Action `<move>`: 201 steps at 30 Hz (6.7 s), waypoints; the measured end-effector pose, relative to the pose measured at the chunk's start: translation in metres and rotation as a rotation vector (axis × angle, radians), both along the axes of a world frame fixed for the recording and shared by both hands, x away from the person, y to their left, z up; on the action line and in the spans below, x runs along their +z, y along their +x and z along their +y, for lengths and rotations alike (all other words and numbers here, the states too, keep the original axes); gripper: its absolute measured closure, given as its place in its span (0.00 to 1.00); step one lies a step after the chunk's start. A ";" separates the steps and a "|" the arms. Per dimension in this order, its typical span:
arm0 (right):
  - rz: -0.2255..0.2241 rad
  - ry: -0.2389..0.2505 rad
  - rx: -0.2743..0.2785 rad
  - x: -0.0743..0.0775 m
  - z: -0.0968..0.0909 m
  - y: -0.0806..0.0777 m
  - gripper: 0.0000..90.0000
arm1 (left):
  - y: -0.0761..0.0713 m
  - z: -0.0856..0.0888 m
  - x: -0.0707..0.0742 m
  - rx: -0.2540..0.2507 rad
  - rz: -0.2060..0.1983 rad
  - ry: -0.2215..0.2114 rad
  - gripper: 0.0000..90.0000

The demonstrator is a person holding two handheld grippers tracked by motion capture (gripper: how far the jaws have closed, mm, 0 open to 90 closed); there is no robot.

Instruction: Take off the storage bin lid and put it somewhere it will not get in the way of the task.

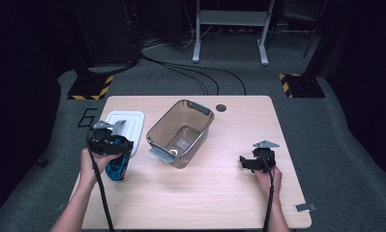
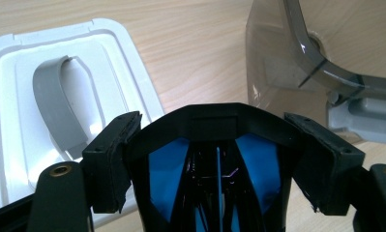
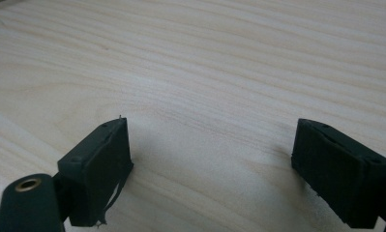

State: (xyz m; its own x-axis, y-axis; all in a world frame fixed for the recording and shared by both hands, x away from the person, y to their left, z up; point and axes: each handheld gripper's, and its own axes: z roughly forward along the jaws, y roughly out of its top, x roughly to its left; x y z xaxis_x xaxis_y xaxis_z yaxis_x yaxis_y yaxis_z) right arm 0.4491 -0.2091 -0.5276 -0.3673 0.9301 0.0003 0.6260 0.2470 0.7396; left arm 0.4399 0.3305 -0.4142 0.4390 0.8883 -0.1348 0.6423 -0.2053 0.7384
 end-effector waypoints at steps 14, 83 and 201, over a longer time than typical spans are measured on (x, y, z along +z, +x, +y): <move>0.000 0.001 0.000 0.000 0.000 0.000 0.14 | 0.019 -0.001 0.013 0.003 -0.026 0.014 0.28; 0.001 0.003 -0.002 0.000 0.000 0.000 0.15 | 0.085 -0.064 0.118 -0.083 -0.182 0.142 0.28; -0.003 -0.003 -0.003 0.000 0.000 0.000 0.15 | 0.056 -0.163 0.029 -0.357 0.130 0.273 0.28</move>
State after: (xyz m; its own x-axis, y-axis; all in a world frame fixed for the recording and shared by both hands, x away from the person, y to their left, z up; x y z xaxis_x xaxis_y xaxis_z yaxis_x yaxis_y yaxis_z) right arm 0.4489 -0.2091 -0.5276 -0.3643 0.9313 -0.0036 0.6247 0.2472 0.7407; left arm 0.4962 0.1674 -0.3849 0.7183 0.6957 0.0089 0.5799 -0.6058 0.5446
